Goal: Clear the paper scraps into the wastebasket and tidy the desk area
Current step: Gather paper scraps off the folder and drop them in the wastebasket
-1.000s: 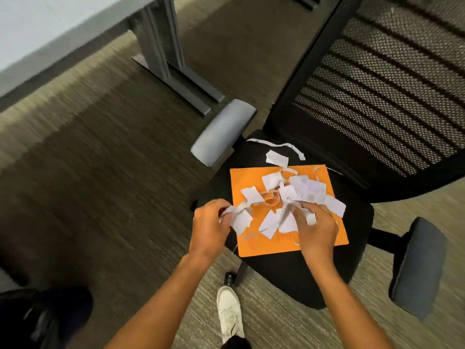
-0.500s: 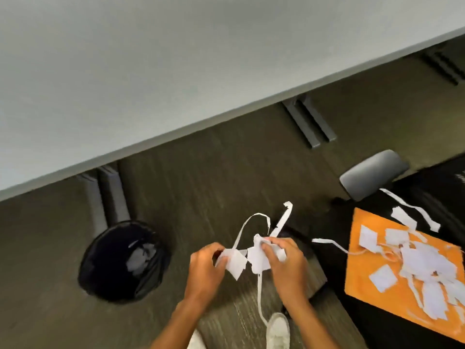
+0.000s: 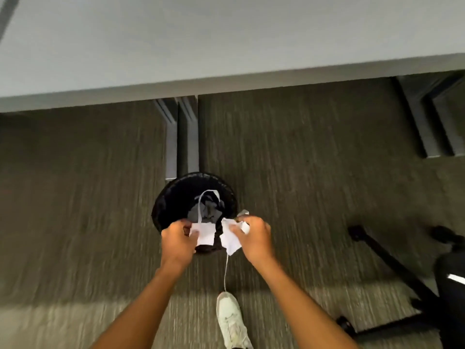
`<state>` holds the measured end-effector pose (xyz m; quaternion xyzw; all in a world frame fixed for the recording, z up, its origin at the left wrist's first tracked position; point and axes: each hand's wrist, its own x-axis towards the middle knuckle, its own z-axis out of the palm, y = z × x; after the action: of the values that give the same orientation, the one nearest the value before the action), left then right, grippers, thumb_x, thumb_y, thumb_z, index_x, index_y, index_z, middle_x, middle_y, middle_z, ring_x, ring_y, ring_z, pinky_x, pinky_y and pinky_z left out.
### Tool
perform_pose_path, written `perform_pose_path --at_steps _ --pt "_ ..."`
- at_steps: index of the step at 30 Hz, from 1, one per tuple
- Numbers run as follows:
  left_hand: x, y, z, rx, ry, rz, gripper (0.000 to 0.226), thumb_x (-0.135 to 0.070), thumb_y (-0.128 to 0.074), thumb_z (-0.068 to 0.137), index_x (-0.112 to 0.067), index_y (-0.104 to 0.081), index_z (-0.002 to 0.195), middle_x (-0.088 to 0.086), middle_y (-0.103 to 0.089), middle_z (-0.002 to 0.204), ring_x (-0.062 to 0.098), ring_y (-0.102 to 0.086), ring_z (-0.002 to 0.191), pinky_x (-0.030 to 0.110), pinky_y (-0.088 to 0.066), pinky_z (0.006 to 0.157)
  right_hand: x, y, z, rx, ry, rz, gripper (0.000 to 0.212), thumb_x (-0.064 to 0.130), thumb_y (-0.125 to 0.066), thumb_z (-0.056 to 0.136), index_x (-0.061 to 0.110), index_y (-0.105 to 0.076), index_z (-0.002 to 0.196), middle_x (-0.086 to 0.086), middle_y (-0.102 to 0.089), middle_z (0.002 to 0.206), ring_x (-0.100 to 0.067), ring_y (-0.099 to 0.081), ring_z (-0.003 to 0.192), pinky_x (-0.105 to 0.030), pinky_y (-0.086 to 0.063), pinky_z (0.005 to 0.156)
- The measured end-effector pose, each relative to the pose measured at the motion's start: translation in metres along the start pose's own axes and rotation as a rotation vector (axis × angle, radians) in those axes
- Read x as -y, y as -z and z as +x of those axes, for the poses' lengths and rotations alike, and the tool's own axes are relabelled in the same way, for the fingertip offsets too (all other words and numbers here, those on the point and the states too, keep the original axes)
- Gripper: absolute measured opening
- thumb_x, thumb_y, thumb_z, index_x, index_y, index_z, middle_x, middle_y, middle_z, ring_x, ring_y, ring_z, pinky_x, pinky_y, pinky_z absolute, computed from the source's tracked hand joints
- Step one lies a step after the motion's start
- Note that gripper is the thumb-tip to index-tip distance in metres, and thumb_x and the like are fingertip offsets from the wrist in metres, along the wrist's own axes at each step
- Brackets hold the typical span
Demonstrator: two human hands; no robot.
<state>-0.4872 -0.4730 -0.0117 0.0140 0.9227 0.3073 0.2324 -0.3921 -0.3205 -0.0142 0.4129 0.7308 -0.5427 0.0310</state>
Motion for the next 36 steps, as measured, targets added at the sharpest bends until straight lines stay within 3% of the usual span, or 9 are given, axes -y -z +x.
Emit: perform_pose_path --at_steps 6,10,13,17,20,26,30,34,36 --pt "0.019 0.006 0.051 -0.054 -0.034 -0.027 0.02 0.011 -0.064 0.079 -0.008 -0.058 0.077 -0.001 -0.059 0.067 0.025 -0.059 0.068 0.014 -0.043 0.062 0.02 -0.068 0.048 0.121 -0.008 -0.116 0.024 0.019 -0.064 0.089 0.005 -0.069 0.108 -0.016 -0.07 0.11 -0.029 -0.065 0.102 -0.028 -0.047 0.081" --pt "0.028 0.001 0.083 -0.045 -0.045 0.128 0.007 -0.003 -0.064 0.084 0.002 -0.068 0.086 0.023 -0.072 0.091 0.038 -0.067 0.088 0.036 -0.047 0.075 0.026 -0.101 0.079 0.112 0.033 -0.117 0.025 0.018 -0.065 0.088 -0.001 -0.069 0.104 -0.019 -0.069 0.112 -0.03 -0.062 0.106 -0.026 -0.04 0.083" --pt "0.038 -0.006 0.101 -0.032 -0.007 0.143 0.011 -0.01 -0.063 0.086 -0.002 -0.069 0.091 0.02 -0.073 0.095 0.035 -0.068 0.091 0.033 -0.05 0.078 0.017 -0.12 0.097 0.08 0.049 -0.095 0.021 0.013 -0.065 0.088 -0.004 -0.069 0.1 -0.021 -0.07 0.108 -0.032 -0.064 0.103 -0.019 -0.034 0.07" --pt "0.061 -0.016 0.114 0.059 0.015 0.201 0.025 -0.026 -0.061 0.091 -0.003 -0.066 0.098 0.018 -0.072 0.099 0.034 -0.066 0.099 0.034 -0.048 0.083 -0.003 -0.135 0.115 0.153 0.033 -0.075 0.034 0.007 -0.065 0.086 0.0 -0.061 0.118 -0.018 -0.063 0.122 -0.031 -0.057 0.116 -0.027 -0.039 0.092" --pt "0.074 -0.02 0.112 0.093 0.05 0.247 0.035 -0.031 -0.055 0.095 -0.005 -0.06 0.117 0.02 -0.066 0.118 0.036 -0.059 0.115 0.038 -0.046 0.092 -0.018 -0.137 0.115 0.191 -0.003 -0.051 0.054 0.003 -0.069 0.082 0.003 -0.049 0.132 -0.016 -0.056 0.132 -0.029 -0.052 0.124 -0.024 -0.041 0.09" --pt "0.069 -0.016 0.102 0.123 0.004 0.257 0.039 -0.028 -0.056 0.095 -0.008 -0.055 0.128 0.018 -0.062 0.127 0.036 -0.058 0.119 0.038 -0.047 0.094 -0.029 -0.107 0.115 0.101 -0.082 0.009 0.046 0.001 -0.062 0.086 0.003 -0.051 0.131 -0.019 -0.058 0.129 -0.032 -0.058 0.117 -0.041 -0.047 0.098" --pt "0.045 -0.019 0.088 0.151 -0.07 0.227 0.035 -0.022 -0.058 0.094 -0.006 -0.056 0.125 0.018 -0.062 0.127 0.035 -0.057 0.12 0.036 -0.045 0.099 -0.04 -0.058 0.103 -0.04 -0.093 0.077 0.035 -0.003 -0.062 0.084 0.004 -0.06 0.118 -0.012 -0.065 0.11 -0.022 -0.063 0.091 -0.029 -0.049 0.08" --pt "0.01 -0.037 0.061 0.208 -0.168 0.235 0.038 -0.019 -0.058 0.094 -0.003 -0.056 0.128 0.021 -0.059 0.131 0.036 -0.055 0.124 0.039 -0.041 0.107 -0.061 0.003 0.077 -0.138 -0.132 0.159 0.03 -0.012 -0.058 0.084 0.005 -0.063 0.108 -0.004 -0.059 0.092 -0.019 -0.055 0.08 -0.035 -0.049 0.079" --pt "-0.014 -0.05 0.041 0.238 -0.235 0.233 0.042 -0.021 -0.058 0.094 -0.002 -0.054 0.131 0.021 -0.058 0.133 0.035 -0.053 0.125 0.039 -0.039 0.108 -0.075 0.043 0.058 -0.221 -0.166 0.142 0.032 -0.006 -0.063 0.083 0.012 -0.064 0.109 0.002 -0.062 0.095 -0.012 -0.058 0.083 -0.026 -0.049 0.079"
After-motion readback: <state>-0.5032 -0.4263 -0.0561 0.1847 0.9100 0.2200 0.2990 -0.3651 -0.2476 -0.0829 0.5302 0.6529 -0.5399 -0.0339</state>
